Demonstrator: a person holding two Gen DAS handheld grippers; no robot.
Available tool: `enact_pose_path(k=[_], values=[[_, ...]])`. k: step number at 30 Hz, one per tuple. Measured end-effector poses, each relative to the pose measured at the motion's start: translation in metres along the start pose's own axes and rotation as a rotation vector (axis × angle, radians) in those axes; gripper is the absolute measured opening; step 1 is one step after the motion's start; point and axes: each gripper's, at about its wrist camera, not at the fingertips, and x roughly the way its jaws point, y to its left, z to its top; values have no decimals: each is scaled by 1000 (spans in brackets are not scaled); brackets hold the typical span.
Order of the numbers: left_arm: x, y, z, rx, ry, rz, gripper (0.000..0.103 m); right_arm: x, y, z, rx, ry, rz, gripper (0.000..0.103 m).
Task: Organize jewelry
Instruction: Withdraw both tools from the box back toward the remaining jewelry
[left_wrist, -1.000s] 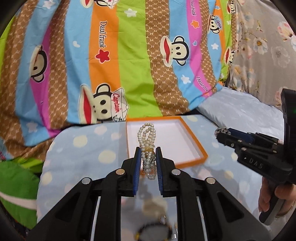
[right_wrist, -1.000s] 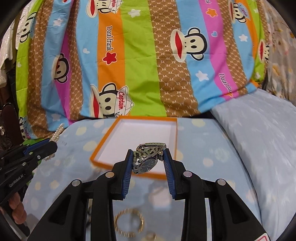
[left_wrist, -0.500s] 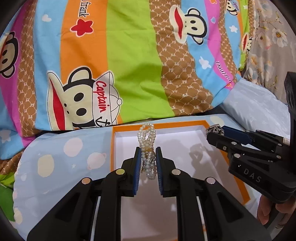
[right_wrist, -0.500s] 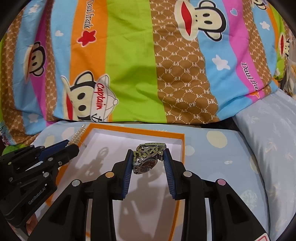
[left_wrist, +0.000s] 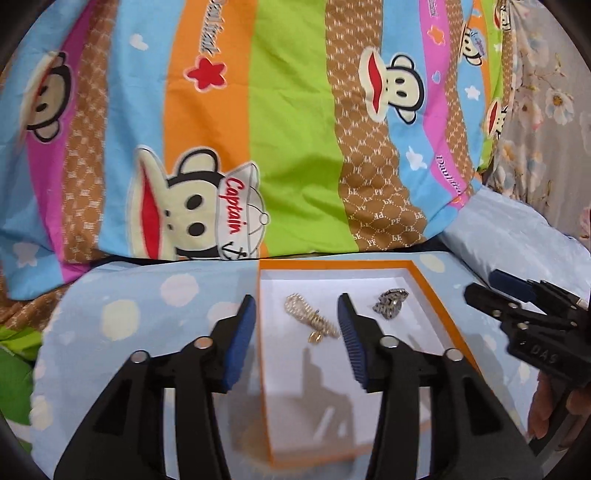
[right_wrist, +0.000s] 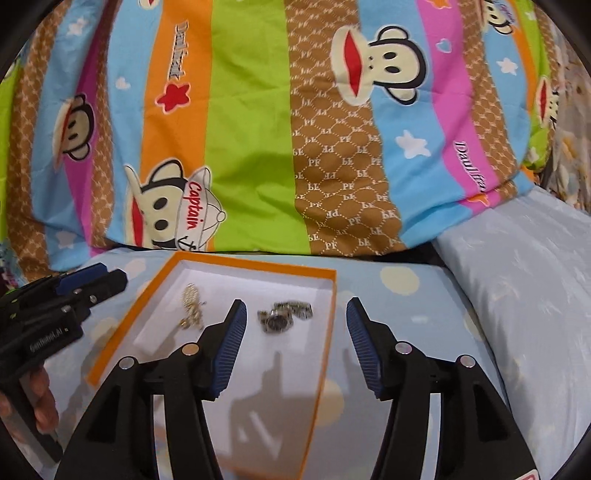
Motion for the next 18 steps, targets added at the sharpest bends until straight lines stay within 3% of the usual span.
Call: enact_pose_path(k=[4,8,18], values=[[-54,6,-25,11,-30,26,55,-46,0,-34,5,-2,-3,61],[-91,6,-61,29,3,38,55,-83,6,-79,27,14,6,64],[-126,-3,-148,6,98,57,55,-117,28,-154,92,54,29,64]])
